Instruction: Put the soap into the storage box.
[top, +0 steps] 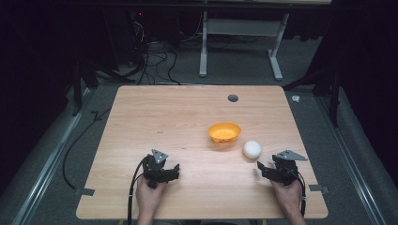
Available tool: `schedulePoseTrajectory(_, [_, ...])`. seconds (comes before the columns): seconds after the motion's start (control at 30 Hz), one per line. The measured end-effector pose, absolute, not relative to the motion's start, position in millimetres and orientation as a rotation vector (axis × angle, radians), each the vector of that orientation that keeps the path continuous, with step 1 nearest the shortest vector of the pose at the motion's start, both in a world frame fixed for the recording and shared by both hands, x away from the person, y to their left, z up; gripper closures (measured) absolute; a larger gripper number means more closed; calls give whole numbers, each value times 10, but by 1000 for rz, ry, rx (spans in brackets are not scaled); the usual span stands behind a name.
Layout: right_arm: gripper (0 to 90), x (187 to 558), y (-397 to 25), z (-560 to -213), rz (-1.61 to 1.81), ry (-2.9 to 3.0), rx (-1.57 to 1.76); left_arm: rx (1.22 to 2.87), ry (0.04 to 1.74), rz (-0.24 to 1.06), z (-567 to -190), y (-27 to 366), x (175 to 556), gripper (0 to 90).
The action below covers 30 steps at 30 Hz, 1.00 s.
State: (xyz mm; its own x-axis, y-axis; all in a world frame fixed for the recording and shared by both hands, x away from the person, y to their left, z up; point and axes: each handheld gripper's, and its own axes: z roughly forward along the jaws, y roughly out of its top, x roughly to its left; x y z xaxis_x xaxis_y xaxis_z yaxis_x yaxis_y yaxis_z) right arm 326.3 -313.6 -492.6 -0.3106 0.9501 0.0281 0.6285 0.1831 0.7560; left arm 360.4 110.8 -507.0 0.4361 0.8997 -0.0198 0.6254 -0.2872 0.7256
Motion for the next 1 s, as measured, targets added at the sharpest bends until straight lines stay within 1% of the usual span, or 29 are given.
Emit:
schedulePoseTrajectory(0.63, [252,3384,-2932,-4859,1002,2053,1425,2020,1279,527,-5071,1107,3604,147])
schedulePoseTrajectory(1.0, [192,3485,-2894,-4827,995,2049,1438,2020,1278,528,-5071,1107,3604,147])
